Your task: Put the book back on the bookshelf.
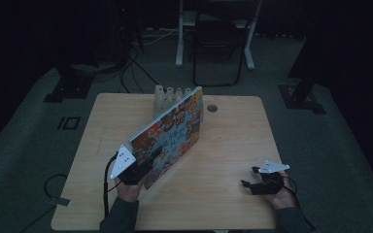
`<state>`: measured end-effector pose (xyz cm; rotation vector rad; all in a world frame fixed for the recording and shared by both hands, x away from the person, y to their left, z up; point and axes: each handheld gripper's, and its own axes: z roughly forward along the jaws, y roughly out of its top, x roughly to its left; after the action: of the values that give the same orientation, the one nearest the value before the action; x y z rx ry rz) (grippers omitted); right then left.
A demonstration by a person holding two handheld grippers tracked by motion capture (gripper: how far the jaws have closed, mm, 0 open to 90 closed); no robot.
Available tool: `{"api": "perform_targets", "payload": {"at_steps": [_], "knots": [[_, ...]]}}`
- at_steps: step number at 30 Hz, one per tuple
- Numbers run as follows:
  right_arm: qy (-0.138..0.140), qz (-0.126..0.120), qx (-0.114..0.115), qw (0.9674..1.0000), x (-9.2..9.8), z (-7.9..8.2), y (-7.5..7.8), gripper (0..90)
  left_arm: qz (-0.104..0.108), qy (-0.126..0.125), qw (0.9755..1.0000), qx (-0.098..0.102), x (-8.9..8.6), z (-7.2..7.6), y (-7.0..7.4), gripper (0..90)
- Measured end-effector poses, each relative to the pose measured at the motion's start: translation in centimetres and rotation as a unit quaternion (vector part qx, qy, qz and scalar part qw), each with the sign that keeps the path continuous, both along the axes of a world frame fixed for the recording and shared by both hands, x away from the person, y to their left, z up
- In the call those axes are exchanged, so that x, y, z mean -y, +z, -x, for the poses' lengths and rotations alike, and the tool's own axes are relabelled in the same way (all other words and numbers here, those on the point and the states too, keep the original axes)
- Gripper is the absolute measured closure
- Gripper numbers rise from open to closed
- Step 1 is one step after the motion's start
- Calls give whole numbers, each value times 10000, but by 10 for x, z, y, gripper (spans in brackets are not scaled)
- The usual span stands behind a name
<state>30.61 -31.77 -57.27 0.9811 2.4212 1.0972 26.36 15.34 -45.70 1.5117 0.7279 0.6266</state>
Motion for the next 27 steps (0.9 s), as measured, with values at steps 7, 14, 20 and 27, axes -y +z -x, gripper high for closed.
{"api": "perform_targets", "payload": {"at_steps": [7, 14, 20, 27], "knots": [[0, -1, 0, 10000, 0, 0, 0, 218, 34, 123, 9999, 2, -3, 0, 0, 812], [0, 3, 0, 10000, 0, 0, 0, 219, 33, 191, 9998, 6, -5, -1, 0, 812], [0, 3, -1, 10000, 0, 0, 0, 219, 42, 238, 9997, 41, -6, 0, 0, 812], [1, 1, -2, 10000, 0, 0, 0, 218, -22, 350, 9994, 35, -6, -1, 0, 812]]}}
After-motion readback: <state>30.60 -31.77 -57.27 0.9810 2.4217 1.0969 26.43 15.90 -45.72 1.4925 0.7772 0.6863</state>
